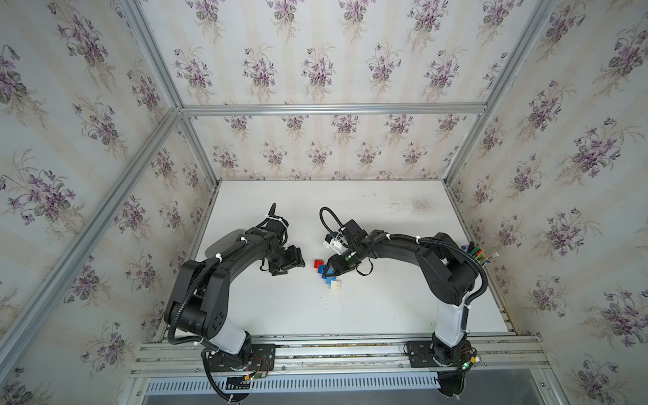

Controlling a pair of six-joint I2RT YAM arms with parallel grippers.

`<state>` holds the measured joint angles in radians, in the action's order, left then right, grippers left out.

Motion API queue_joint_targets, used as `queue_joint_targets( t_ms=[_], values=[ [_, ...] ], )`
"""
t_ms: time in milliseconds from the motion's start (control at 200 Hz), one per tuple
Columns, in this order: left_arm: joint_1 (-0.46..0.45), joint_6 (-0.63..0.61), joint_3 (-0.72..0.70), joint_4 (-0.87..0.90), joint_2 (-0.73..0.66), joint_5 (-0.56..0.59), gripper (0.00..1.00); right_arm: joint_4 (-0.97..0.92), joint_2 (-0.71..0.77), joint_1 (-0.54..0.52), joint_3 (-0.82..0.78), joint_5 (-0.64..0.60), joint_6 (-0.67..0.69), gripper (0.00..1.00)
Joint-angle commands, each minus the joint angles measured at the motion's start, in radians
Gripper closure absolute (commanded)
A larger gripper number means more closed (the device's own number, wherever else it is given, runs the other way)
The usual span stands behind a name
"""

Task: Assemble the letter y with lego
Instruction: Place the lego brick at the center of the board.

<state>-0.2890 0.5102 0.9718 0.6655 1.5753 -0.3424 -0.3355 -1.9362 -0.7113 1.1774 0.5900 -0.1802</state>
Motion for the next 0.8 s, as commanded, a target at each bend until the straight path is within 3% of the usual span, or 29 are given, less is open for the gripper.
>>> queue_joint_targets(
  t_ms=[0,255,794],
  values=[
    [-0.001,-0.01,0.012,0.005,0.003,-0.005,0.26,-0.001,0.01,0.009,0.005,-0.028,0.004,0.44],
    [-0.008,-0.009,0.021,0.005,0.013,-0.016,0.26,-0.017,0.037,0.028,0.016,-0.061,-0.002,0.37],
    [-0.022,-0.011,0.0,0.004,-0.003,-0.027,0.26,-0.032,0.167,0.032,-0.019,-0.175,-0.058,0.33]
  ],
)
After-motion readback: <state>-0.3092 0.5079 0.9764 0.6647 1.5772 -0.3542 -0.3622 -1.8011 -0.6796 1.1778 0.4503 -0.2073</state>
